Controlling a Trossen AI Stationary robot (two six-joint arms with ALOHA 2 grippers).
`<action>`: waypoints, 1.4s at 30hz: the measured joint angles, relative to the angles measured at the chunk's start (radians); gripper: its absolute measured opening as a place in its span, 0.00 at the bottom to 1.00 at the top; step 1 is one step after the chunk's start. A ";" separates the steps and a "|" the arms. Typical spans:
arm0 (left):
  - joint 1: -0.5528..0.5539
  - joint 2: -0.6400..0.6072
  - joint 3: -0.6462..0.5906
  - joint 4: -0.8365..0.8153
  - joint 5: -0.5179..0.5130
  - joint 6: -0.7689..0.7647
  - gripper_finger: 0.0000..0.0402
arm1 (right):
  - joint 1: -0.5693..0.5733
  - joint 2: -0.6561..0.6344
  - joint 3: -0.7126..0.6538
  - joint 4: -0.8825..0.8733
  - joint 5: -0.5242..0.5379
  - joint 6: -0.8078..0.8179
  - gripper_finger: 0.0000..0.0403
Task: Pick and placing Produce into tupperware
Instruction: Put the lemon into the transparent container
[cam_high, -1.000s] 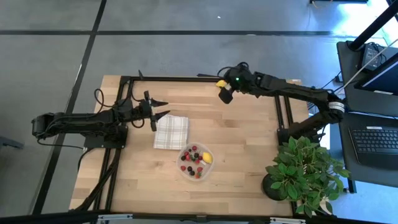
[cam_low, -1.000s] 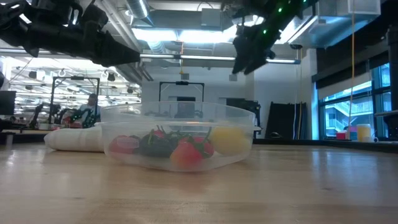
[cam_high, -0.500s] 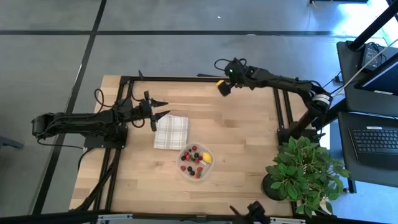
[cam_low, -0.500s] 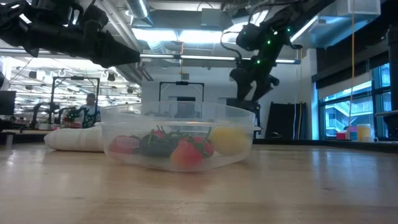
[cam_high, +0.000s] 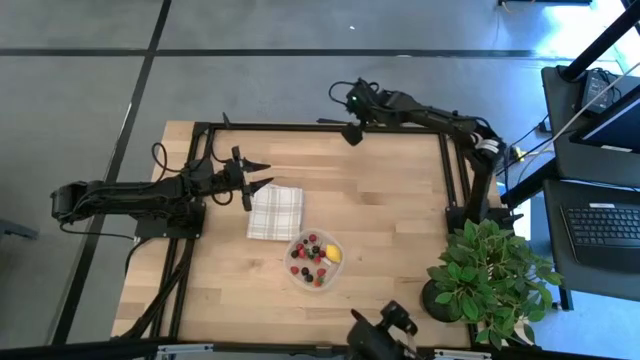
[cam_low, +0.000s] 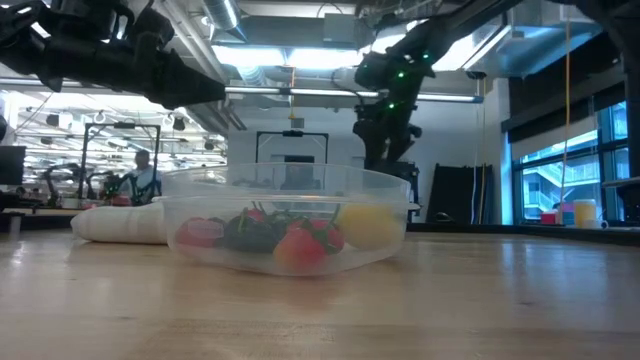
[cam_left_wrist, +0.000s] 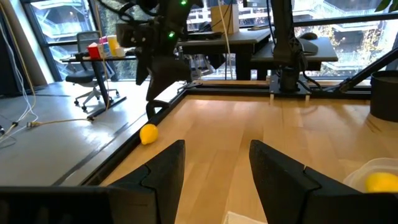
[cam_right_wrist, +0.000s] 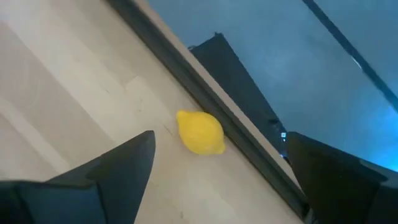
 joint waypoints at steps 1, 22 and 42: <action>0.000 0.000 0.000 -0.001 0.000 0.000 0.43 | 0.000 0.020 0.024 -0.017 -0.003 -0.010 0.89; 0.000 0.000 0.000 -0.022 0.000 -0.001 0.43 | -0.078 0.234 0.164 -0.122 -0.103 -0.225 0.89; 0.000 0.000 0.000 -0.023 0.000 -0.002 0.43 | -0.091 0.342 0.164 -0.098 -0.188 -0.287 0.89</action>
